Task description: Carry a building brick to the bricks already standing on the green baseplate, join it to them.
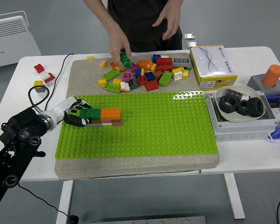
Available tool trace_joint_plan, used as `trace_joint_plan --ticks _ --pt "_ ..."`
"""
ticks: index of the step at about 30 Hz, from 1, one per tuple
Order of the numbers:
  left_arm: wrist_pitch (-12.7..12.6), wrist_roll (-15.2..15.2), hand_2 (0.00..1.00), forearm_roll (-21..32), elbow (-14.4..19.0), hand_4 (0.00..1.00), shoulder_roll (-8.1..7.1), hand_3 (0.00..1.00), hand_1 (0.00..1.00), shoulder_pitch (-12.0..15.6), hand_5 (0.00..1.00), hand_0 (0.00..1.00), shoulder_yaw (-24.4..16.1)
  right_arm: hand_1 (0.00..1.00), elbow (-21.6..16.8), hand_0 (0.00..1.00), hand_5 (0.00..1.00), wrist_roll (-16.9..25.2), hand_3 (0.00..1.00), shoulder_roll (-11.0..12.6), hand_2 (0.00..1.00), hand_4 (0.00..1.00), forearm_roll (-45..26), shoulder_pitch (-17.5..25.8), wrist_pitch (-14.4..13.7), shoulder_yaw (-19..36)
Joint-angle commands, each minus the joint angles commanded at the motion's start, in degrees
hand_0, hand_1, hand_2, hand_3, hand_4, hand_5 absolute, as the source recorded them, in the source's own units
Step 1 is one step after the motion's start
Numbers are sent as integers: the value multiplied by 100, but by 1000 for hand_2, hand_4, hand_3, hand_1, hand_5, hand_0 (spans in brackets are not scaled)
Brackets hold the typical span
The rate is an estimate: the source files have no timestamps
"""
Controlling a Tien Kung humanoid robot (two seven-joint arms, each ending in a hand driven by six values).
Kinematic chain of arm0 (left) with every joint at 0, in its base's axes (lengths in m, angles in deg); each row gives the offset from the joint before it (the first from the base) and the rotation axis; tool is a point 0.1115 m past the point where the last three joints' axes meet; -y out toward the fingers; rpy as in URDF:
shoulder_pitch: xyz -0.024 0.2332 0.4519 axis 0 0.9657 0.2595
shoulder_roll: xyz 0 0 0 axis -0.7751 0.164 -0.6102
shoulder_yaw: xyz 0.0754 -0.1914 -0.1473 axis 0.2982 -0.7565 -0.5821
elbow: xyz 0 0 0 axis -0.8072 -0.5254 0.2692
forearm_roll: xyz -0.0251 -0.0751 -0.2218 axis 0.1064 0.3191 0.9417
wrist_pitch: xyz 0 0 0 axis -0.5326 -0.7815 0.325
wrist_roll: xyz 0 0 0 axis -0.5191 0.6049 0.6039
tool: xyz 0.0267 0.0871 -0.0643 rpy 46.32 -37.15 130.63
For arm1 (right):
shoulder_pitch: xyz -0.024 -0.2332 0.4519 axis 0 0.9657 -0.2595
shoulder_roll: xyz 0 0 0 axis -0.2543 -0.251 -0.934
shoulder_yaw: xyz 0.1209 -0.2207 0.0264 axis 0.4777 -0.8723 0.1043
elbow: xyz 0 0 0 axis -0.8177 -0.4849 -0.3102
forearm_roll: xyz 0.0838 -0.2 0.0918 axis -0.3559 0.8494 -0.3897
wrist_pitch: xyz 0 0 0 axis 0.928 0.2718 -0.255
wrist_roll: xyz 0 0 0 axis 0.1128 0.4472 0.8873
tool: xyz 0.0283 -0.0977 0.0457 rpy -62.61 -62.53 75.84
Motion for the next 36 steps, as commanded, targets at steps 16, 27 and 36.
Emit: trace_joint_plan --ticks 16,27,36 --pt "81 -13 877 -10 -12 920 0 727 902 -2 102 885 -19 661 0 724 998 1 766 -1 711 866 0 -5 0 -13" --pt "22 -41 887 2 -37 962 7 748 905 -13 137 885 3 664 0 724 998 2 764 1 711 869 0 -7 0 -17" --pt "-122 -138 888 -16 -108 968 27 745 908 -54 155 885 31 662 0 725 998 1 765 -2 712 867 0 -14 0 -30"
